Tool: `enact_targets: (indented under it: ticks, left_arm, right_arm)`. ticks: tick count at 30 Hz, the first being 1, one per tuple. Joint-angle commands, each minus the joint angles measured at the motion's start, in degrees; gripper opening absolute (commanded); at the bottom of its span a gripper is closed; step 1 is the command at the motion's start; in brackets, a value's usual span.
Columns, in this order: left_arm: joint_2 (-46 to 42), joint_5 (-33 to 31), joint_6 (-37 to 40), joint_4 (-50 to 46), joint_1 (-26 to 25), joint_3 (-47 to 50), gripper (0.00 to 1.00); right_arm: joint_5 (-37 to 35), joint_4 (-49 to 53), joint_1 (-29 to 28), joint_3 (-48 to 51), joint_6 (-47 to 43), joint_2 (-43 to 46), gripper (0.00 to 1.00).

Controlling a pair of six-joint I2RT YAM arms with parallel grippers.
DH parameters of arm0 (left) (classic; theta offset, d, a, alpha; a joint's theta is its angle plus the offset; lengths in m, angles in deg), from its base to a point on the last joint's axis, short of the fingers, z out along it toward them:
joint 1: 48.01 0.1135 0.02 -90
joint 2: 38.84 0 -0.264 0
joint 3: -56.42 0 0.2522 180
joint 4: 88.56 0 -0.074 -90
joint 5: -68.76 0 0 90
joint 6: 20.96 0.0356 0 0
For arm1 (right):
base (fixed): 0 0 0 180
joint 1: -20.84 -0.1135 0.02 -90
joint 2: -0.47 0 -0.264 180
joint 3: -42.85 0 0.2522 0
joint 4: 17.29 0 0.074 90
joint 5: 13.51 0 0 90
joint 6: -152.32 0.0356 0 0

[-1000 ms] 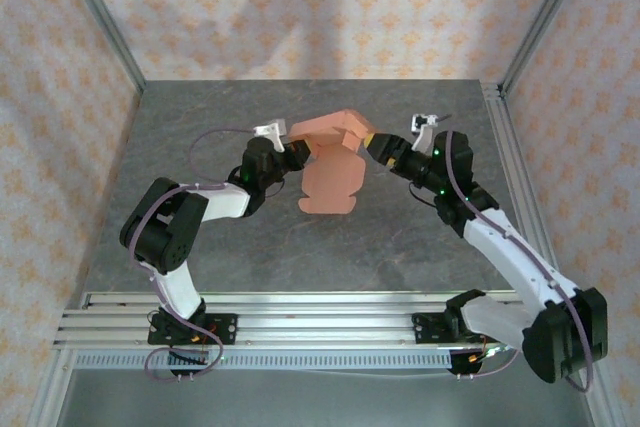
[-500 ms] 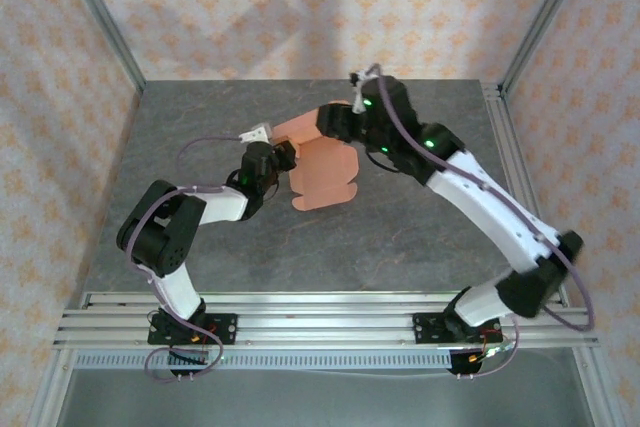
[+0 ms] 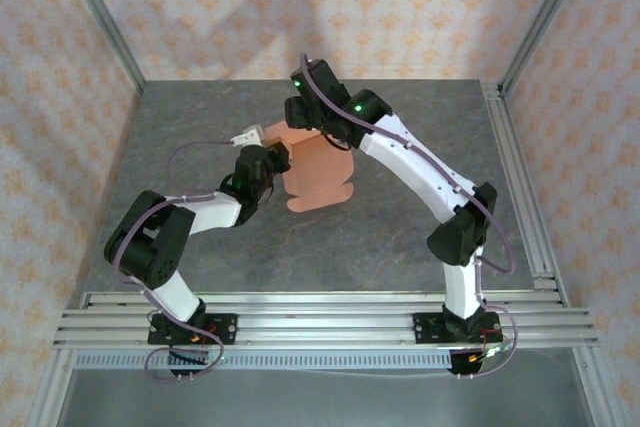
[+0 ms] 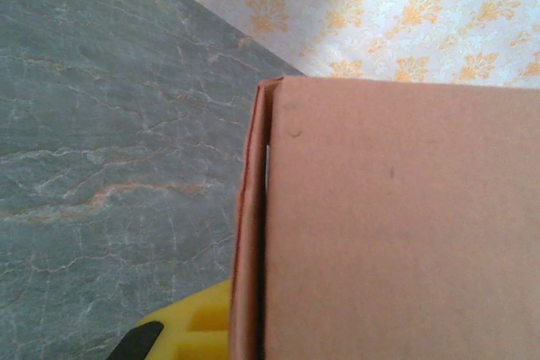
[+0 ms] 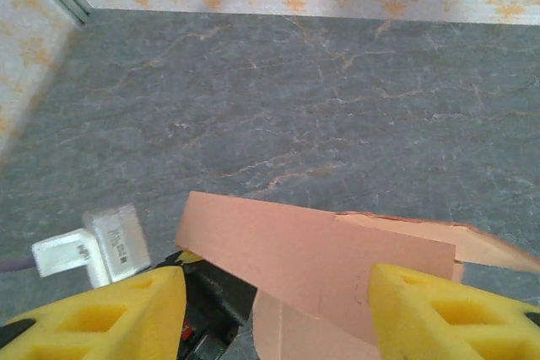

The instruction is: Fold the paper box

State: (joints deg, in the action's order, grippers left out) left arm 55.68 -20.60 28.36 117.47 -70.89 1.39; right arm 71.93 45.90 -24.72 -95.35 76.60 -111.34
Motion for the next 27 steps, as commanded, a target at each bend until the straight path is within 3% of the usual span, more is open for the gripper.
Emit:
enact_targets:
  ticks: [1,12,19,27]
  left_arm:
    - [-1.8,-2.7,-0.8,1.7,-0.1,1.2,0.0]
    - [-2.9,-4.4,-1.0,3.3,-0.4,2.5,0.0]
    - [-3.1,-4.6,-1.2,3.4,-0.6,2.7,0.0]
    - [-3.6,-4.9,-1.1,3.5,-0.6,2.9,0.0]
  right_arm:
    - [-0.9,4.0,0.5,-2.3,-0.5,-1.7,0.56]
    - [1.9,4.1,0.6,-0.5,2.1,-2.4,0.5]
    - [3.5,3.7,0.8,-0.4,3.1,-3.0,0.38]
    - [5.7,4.7,1.4,-1.6,3.7,-4.5,0.33]
